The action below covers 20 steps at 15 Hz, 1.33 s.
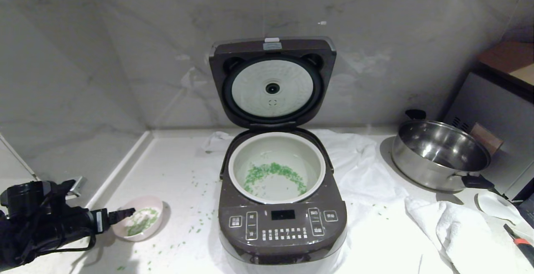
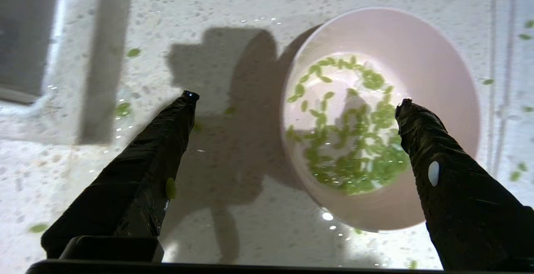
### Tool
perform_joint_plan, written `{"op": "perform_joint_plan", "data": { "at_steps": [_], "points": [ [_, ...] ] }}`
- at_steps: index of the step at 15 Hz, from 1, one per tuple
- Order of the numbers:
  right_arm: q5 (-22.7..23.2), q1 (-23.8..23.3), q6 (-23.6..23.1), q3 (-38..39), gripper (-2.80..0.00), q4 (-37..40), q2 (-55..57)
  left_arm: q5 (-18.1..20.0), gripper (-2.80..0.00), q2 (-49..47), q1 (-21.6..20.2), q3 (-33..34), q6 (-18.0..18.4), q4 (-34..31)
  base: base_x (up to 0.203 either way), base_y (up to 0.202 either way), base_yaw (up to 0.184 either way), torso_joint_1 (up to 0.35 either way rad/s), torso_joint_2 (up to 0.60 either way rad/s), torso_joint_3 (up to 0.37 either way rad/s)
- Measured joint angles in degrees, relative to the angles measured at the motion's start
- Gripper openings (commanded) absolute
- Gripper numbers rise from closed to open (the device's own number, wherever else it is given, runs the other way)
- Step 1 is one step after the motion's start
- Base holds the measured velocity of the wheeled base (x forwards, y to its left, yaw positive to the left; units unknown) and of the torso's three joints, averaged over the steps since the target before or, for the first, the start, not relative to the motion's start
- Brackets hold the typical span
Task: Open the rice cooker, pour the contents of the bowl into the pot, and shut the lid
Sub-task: Close the rice cooker
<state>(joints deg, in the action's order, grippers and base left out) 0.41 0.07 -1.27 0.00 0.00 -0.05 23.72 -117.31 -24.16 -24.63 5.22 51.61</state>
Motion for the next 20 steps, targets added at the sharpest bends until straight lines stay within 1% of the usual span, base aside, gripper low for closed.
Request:
{"op": "perform_joint_plan", "data": {
  "at_steps": [2,3,5,9,12,14,15,18,20],
  "points": [
    [0.00,0.00,0.00,0.00,-2.80,0.00,0.00,-0.11,0.00,0.78,0.10,-1.52,-3.64,-0.01,0.000,0.000,0.000,0.000,0.00,0.000],
    [0.00,0.00,-0.02,0.00,-2.80,0.00,0.00,-0.13,0.00,1.68,0.01,-2.01,-4.65,-0.21,0.000,0.000,0.000,0.000,0.00,0.000],
    [0.00,0.00,-0.02,0.00,-2.80,0.00,0.00,0.01,0.00,4.11,-0.60,-2.64,-5.50,-1.65,0.000,0.000,0.000,0.000,0.00,0.000],
    [0.00,0.00,-0.02,0.00,-2.80,0.00,0.00,0.12,0.00,7.20,-1.81,-6.18,-9.72,-6.93,0.000,0.000,0.000,0.000,0.00,0.000],
    [0.00,0.00,0.00,0.00,-2.80,0.02,0.00,0.45,0.00,8.96,-1.72,-6.82,-11.38,-7.38,0.000,0.000,0.000,0.000,0.00,0.000],
    [0.00,0.00,-0.02,0.00,-2.80,0.00,0.00,1.73,0.00,11.16,-0.52,-6.71,-13.93,-7.41,0.000,0.000,0.000,0.000,0.00,0.000],
    [-0.01,0.00,-0.02,0.00,-2.80,0.02,0.00,1.93,0.00,12.44,0.04,-6.74,-14.54,-7.41,0.000,0.000,0.000,0.000,0.00,0.000],
    [0.00,0.00,-0.02,0.00,-2.80,0.00,0.00,1.72,0.00,16.54,3.66,-7.70,-15.06,-7.38,0.000,0.000,0.000,0.000,0.00,0.000],
    [0.00,0.00,-0.05,0.00,-2.80,0.00,0.00,1.49,0.00,18.02,6.11,-9.54,-15.21,-7.43,0.000,0.000,0.000,0.000,0.00,0.000]
  ]
}}
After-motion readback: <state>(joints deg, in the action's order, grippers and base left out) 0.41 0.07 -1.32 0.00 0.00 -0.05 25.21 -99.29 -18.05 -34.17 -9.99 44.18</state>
